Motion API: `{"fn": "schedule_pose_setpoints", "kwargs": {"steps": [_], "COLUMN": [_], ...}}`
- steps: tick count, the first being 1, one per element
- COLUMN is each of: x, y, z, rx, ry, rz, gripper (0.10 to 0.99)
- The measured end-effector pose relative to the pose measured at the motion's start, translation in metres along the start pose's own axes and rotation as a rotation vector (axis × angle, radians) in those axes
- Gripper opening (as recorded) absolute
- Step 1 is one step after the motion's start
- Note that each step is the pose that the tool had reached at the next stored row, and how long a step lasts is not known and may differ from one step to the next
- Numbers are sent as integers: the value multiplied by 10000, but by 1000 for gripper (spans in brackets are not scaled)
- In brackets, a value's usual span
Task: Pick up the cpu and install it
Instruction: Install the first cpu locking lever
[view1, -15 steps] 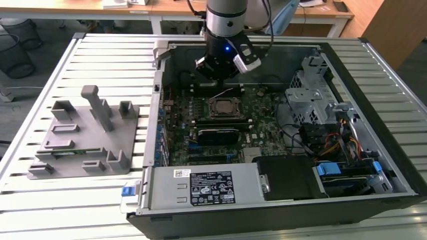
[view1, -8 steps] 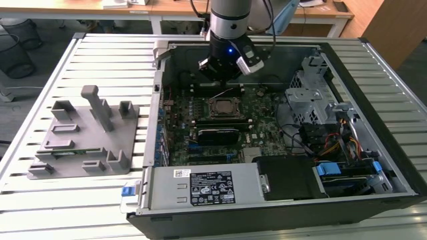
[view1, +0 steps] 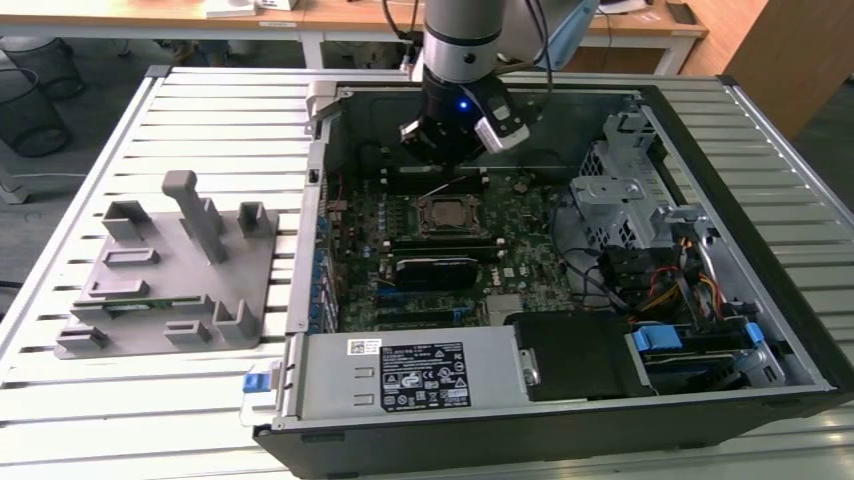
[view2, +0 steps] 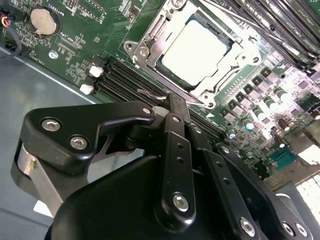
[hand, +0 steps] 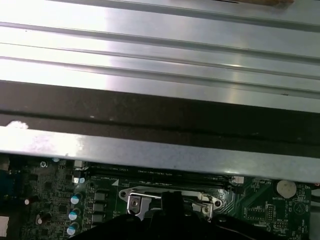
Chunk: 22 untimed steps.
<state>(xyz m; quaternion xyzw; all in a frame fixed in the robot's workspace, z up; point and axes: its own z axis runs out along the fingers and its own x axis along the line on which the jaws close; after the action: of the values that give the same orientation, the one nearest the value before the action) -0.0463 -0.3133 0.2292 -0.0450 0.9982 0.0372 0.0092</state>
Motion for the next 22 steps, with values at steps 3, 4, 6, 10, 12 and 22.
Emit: {"fn": "schedule_pose_setpoints", "kwargs": {"steps": [3, 4, 6, 10, 12, 22], "x": [-12, -18, -28, -42, -50, -116], "y": [15, 22, 35, 45, 49, 55], "z": [9, 12, 21, 43, 55, 121], "rx": [-1, -1, 0, -1, 1, 0], "ry": [-1, -2, -1, -3, -3, -5], "rz": [1, 0, 0, 15, 39, 45], "gripper": [106, 106, 106, 106, 106, 106]}}
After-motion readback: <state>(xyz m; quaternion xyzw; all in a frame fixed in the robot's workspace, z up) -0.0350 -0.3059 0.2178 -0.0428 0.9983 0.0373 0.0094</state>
